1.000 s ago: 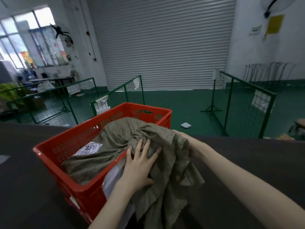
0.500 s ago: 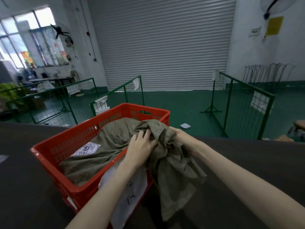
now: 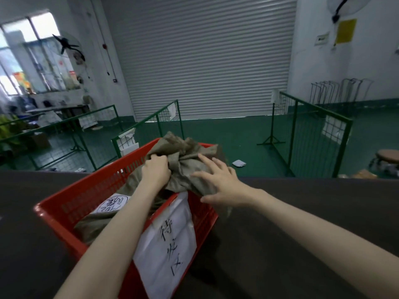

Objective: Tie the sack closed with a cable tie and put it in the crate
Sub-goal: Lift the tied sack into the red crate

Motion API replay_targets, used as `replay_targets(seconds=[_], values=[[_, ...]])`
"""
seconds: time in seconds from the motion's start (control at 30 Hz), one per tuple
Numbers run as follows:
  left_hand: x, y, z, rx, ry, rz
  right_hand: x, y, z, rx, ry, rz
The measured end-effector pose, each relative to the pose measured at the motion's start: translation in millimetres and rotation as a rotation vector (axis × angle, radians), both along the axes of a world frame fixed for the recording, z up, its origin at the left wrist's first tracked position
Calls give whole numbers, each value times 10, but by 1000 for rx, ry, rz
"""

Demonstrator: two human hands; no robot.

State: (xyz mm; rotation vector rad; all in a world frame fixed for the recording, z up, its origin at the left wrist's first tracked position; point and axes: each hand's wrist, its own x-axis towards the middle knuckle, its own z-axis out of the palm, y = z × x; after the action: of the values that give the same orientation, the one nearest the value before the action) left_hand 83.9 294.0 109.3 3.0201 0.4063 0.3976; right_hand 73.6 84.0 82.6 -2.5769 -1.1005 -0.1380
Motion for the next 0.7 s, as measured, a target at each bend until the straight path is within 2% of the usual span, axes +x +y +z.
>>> replay_targets(seconds=[0.07,0.2,0.33,0.43,0.53,0.6,0.7], values=[[34,100,-65,29,90,61,38,72,-49,-48,69,-37],[3,343,-331,51,280,146,193,217,-175,-10,159,-94],[3,413,-479,29,421,153,336,409,-168,74,318,-80],[30,409,-481,26,479,128,420,564,-91,40,379,-93],[25,435,-491,79,461,94,546,659,-39,-63,439,-238],[8,452,-495,96,421,94,610,741,16,-82,404,-324],[29,469,-491,3,295,78,641,875,125,-228,448,-361]])
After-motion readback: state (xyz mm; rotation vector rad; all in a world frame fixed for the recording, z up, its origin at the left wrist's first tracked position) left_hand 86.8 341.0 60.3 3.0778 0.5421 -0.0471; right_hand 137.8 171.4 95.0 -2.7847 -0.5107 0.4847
